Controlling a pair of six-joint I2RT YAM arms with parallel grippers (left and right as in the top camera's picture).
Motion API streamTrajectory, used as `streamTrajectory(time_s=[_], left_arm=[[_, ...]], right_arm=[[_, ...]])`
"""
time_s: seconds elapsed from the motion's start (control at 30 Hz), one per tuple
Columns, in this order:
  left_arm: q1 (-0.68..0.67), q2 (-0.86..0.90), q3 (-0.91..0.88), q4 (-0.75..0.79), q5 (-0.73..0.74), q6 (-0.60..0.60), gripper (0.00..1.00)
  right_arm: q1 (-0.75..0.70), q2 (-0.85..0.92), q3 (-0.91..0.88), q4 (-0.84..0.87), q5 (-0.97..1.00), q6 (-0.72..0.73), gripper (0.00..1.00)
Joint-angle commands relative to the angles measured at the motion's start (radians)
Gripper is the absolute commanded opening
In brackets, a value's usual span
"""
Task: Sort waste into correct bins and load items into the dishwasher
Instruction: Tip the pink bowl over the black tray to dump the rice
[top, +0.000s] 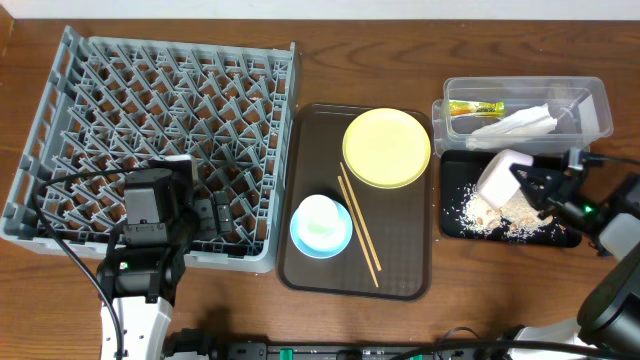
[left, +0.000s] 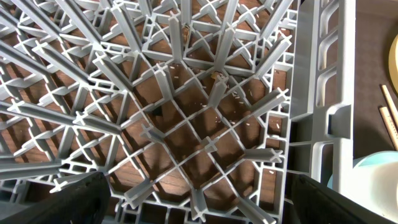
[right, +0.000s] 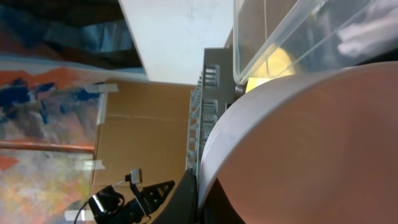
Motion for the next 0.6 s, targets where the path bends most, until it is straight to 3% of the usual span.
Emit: streamTrajectory(time_s=[0.0,0.07,0.1,0.17,0.4,0.57], left_arm=[[0.004,-0.001,0.026,-0.003,-0.002,-0.009,0.96],[0.004,-0.001,0.026,-0.003,-0.002,-0.009,0.96],[0.004,-0.001,0.026,-0.004,-0.002,-0.009,0.96],[0.004,-0.001,0.026,-0.004,-0.002,-0.009,0.96],[0.004,-0.001,0.026,-0.004,-0.002,-0.009,0.96],[0.004,-0.001,0.026,-0.004,-0.002,-0.009,0.96]], right_arm=[[0.045,-0.009,0.002,-0.002,0.051,0.053,0.01],[0.064,-0.009,0.002,0.011,0.036,0.05,0.01],[0.079,-0.009,0.002,0.058,-0.056,-0.055,0.01],[0.093,-0.015,0.002,0.056,-0.055,-0.099,0.01],[0.122,-0.036,0.003,0.038,0.015,-0.015,0.01],[0.199,-0.185,0.003,-0.056,0.158,-0.014,0.01]])
